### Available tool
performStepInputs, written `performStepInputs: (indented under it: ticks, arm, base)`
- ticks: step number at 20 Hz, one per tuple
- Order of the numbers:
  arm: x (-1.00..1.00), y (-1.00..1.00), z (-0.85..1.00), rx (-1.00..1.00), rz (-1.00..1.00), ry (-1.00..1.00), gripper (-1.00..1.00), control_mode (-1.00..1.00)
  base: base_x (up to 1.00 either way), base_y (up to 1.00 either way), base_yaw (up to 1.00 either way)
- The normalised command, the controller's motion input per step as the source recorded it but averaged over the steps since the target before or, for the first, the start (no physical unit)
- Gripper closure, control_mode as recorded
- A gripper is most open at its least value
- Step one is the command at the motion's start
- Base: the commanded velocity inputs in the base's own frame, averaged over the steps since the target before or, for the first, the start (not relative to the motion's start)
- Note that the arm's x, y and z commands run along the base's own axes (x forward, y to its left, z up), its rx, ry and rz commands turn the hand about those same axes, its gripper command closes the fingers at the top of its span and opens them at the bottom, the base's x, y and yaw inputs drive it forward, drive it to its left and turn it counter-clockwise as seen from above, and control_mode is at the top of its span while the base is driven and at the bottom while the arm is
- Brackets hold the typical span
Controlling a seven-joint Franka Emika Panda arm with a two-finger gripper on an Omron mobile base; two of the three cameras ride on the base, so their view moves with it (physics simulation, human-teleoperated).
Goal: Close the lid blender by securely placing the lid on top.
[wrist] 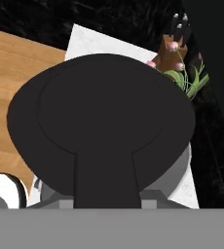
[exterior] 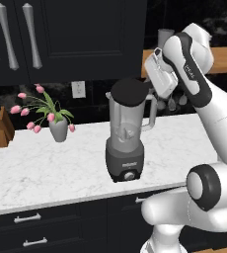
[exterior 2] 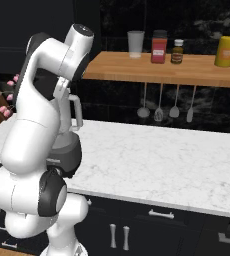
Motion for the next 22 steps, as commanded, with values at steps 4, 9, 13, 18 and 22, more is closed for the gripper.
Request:
performStepInputs:
  ticks: [4, 9, 13, 18, 22]
  arm:
    - [0.15, 0.00, -0.02, 0.01, 0.00, 0.05, 1.00, -1.00]
    - [0.20, 0.01, 0.00, 0.02, 0.00, 0.01, 1.00, -1.00]
    - [0.18, 0.00, 0.00, 0.04, 0.00, 0.00, 1.00, -1.00]
    - [0.18, 0.03, 0.00, 0.04, 0.00, 0.00, 1.00, -1.00]
    - [0.27, 0.02, 0.00, 0.05, 0.00, 0.00, 1.00, -1.00]
  base:
    - [0.00, 0.00, 0.00]
    - [0.00, 0.00, 0.00]
    - [0.00, 0.00, 0.00]
    - [0.00, 0.00, 0.00]
    - [0.00, 0.00, 0.00]
